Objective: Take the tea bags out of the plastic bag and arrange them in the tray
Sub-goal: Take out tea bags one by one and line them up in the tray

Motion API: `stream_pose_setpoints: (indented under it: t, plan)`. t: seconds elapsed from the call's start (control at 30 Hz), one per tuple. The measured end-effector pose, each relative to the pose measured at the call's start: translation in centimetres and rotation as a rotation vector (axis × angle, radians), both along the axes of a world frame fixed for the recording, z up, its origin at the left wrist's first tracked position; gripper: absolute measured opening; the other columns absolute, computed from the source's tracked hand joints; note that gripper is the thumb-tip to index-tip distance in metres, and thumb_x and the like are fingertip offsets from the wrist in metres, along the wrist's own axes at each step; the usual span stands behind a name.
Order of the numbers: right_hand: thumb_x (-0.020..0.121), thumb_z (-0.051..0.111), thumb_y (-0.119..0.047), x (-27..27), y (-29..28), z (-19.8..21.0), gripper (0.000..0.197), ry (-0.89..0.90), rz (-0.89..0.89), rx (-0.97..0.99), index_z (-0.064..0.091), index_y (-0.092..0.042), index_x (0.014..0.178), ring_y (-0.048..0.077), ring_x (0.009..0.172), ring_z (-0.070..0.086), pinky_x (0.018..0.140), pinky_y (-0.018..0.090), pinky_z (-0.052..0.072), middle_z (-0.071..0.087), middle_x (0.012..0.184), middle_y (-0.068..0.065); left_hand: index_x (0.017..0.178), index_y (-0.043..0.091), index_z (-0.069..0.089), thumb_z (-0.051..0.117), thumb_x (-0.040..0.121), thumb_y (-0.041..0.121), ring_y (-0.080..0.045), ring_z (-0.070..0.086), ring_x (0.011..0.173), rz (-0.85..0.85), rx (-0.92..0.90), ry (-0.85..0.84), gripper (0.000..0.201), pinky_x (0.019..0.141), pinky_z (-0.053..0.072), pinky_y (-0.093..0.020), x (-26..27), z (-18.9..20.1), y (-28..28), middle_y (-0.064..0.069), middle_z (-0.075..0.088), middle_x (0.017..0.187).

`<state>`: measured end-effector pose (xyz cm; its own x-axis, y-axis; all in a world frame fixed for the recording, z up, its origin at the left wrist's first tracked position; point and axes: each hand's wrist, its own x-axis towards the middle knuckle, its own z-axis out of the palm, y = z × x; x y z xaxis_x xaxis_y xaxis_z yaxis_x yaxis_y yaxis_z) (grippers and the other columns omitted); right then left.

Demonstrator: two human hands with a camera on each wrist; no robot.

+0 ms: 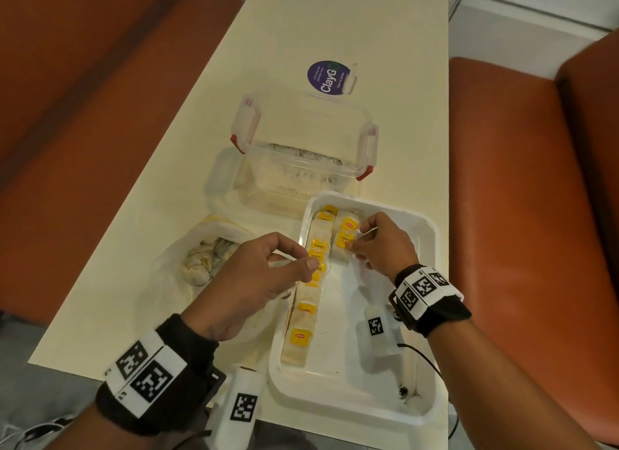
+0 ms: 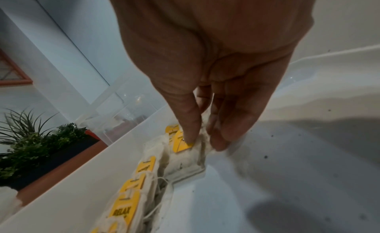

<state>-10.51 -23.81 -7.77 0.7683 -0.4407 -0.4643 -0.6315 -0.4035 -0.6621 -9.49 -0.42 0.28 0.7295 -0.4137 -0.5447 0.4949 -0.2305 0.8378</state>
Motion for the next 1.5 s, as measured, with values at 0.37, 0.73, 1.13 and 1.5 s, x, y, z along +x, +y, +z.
stream_pose_setpoints:
  t: [0.37,0.73,1.13,1.5]
  plan:
    - [0.075,0.082,-0.007,-0.3,0.6,-0.6,0.036,-0.034,-0.083,0.064,0.051,-0.021,0.088,0.031,0.075,0.074,0.080,0.051,0.060,0.069,0.072,0.003,0.096,0.016,0.066,0.076,0.083,0.033,-0.015,0.045,0.060,-0.012,0.008,0.005,0.024,0.041,0.029,-0.017,0.0,0.0,-0.2,-0.007,0.076,0.087]
    - [0.079,0.082,-0.020,-0.8,0.3,0.0,0.037,-0.068,-0.084,0.113,0.048,-0.022,0.093,0.023,0.064,0.066,0.078,0.053,0.060,0.070,0.072,0.004,0.114,0.012,0.066,0.057,0.094,0.002,-0.022,0.063,0.091,0.184,-0.275,0.323,0.024,0.061,0.060,-0.030,0.4,-0.4,-0.6,-0.025,0.067,0.121]
    - [0.091,0.070,-0.013,-5.8,2.6,6.1,0.022,-0.259,0.196,0.251,0.063,-0.028,0.106,0.022,0.072,0.069,0.064,0.031,0.054,0.067,0.095,-0.003,0.115,0.009,0.067,0.048,0.096,-0.008,-0.026,0.072,0.094,0.207,-0.334,0.357,0.032,0.071,0.062,-0.035,-0.1,-1.2,-1.6,-0.021,0.069,0.118]
    - [0.085,0.077,-0.013,-7.3,2.5,6.7,0.042,-0.417,0.477,0.211,0.066,-0.036,0.118,0.011,0.097,0.059,0.076,0.023,0.051,0.062,0.103,-0.016,0.118,0.006,0.065,0.048,0.096,-0.005,-0.020,0.073,0.088,0.084,-0.355,0.395,0.030,0.080,0.062,-0.033,-1.4,-1.8,-2.9,-0.016,0.074,0.106]
